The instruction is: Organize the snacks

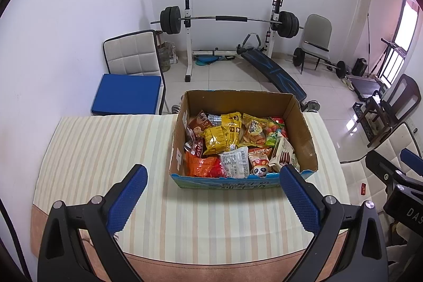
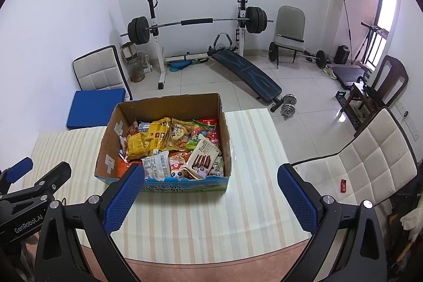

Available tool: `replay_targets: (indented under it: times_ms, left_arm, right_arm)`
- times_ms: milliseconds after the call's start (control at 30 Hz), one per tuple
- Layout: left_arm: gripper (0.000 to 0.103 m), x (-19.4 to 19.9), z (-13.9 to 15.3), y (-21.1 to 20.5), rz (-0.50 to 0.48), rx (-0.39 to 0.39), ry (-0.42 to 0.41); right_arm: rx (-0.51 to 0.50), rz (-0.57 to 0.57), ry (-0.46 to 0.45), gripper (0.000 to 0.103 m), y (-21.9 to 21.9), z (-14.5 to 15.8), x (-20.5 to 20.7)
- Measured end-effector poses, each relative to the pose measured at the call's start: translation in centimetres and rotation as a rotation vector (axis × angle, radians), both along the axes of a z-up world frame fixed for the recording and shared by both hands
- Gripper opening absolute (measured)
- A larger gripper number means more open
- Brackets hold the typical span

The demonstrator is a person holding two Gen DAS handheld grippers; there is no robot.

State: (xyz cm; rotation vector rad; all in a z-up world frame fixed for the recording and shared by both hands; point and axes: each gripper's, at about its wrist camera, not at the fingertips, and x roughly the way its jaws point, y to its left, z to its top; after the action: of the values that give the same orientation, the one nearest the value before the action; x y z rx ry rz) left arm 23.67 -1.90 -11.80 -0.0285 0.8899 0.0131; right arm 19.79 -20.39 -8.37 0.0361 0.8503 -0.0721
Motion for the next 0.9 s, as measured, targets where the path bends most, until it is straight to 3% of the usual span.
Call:
replay_targets:
  times_ms: [900]
  left_arm:
    - [0.102, -0.4, 0.1, 0.0, -0.012, 0.016, -0.003]
  right_arm:
    - [-0.004, 0.016, 0.004, 0.103, -1.1, 0.1, -0.7]
